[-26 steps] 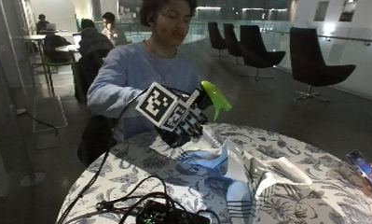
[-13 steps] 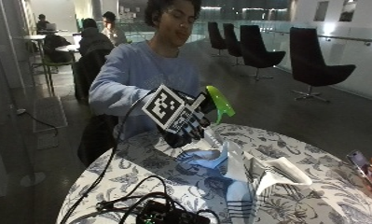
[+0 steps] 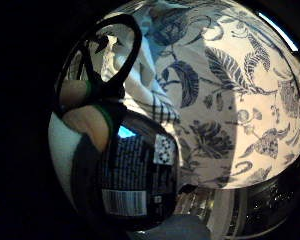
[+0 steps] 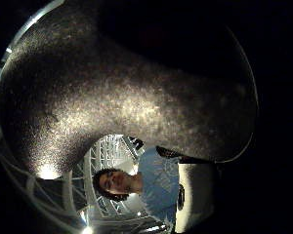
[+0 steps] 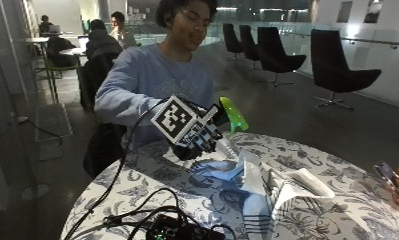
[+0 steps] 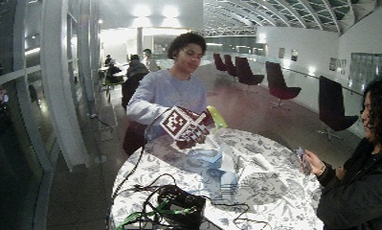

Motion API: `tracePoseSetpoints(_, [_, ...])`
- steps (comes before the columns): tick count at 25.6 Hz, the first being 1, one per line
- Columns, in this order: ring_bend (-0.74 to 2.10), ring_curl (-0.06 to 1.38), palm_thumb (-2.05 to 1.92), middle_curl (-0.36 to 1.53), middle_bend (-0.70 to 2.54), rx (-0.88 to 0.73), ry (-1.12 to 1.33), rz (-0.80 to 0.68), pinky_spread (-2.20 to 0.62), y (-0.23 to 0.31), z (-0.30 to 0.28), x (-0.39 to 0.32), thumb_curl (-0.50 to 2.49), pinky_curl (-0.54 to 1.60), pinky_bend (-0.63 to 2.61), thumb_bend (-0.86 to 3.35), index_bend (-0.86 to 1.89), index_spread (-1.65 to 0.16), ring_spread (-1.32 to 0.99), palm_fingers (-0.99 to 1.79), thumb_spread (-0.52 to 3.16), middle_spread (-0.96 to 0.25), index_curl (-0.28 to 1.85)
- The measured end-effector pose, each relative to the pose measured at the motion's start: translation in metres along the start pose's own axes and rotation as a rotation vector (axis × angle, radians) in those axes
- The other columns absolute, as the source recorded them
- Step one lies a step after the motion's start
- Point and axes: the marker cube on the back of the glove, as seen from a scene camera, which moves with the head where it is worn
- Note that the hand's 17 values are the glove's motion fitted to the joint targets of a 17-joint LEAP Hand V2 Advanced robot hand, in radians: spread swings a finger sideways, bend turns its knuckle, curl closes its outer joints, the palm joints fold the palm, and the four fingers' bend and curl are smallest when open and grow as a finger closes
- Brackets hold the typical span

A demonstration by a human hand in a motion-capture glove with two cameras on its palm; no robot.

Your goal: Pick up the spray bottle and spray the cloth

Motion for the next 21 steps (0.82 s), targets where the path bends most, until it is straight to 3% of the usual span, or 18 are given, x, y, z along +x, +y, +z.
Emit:
tracePoseSetpoints(6, [0.45,0.39,0.86,0.46,0.39,0.040,-0.046,-0.068,0.20,0.007,0.006,-0.010,0.58,0.27,0.16,-0.02,0.16,-0.19,0.01,1.13,0.92,-0.07,0.46])
tracePoseSetpoints(13, [0.45,0.39,0.85,0.46,0.39,0.176,-0.215,-0.525,0.19,0.027,0.005,-0.106,0.57,0.27,0.16,-0.02,0.17,-0.19,0.01,1.12,0.93,-0.07,0.47])
tracePoseSetpoints(17, [0.43,0.39,0.85,0.46,0.39,0.207,-0.309,-0.723,0.18,0.003,0.053,-0.163,0.57,0.27,0.15,-0.02,0.18,-0.19,0.01,1.10,0.95,-0.07,0.47])
tracePoseSetpoints(21, [0.41,0.39,0.85,0.47,0.40,0.170,-0.448,-0.787,0.16,-0.047,0.118,-0.195,0.56,0.25,0.12,-0.02,0.19,-0.21,0.00,1.07,0.97,-0.08,0.48])
